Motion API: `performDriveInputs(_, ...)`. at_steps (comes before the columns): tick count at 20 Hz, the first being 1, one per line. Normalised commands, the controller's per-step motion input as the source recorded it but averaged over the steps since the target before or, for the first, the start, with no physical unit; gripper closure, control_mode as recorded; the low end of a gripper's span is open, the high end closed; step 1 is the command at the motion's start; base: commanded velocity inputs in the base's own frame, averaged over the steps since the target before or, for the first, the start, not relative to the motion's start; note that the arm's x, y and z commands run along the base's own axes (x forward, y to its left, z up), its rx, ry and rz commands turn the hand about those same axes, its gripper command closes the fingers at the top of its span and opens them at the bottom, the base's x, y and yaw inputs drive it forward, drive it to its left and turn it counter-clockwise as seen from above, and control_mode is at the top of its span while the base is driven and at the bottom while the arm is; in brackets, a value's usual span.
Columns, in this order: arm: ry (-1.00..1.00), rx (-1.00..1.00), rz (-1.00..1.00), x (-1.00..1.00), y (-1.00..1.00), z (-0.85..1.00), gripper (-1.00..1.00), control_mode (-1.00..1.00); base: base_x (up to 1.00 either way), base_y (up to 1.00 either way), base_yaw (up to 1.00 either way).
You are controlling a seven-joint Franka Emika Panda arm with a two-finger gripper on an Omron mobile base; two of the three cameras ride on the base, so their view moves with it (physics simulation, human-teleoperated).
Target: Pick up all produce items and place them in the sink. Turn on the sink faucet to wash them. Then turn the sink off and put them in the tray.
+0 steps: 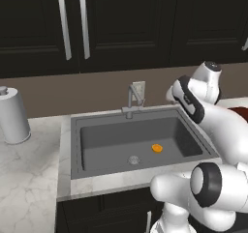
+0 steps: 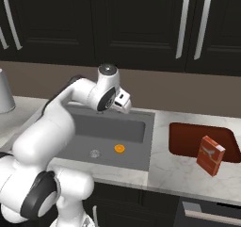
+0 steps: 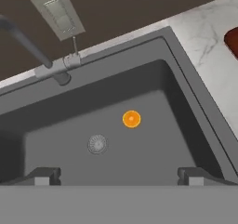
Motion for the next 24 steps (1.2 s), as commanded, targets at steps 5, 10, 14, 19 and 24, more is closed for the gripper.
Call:
performDriveInputs(5, 0.10, -0.01, 0.00, 0.02, 0.00, -0.30, -1.00, -1.00, 0.00, 0.00, 0.00)
performDriveInputs(10, 0.08, 0.00, 0.00, 0.01, 0.00, -0.22, -1.00, -1.00, 0.00, 0.00, 0.00)
performDriveInputs(14, 0.09, 0.00, 0.00, 0.02, 0.01, -0.27, -1.00, -1.00, 0.00, 0.00, 0.00)
performDriveInputs(19, 0.08, 0.00, 0.00, 0.01, 0.00, -0.22, -1.00, -1.00, 0.00, 0.00, 0.00)
performDriveInputs(24, 0.02, 0.00, 0.00, 0.00, -0.01, -0.02, -1.00, -1.00, 0.00, 0.00, 0.00)
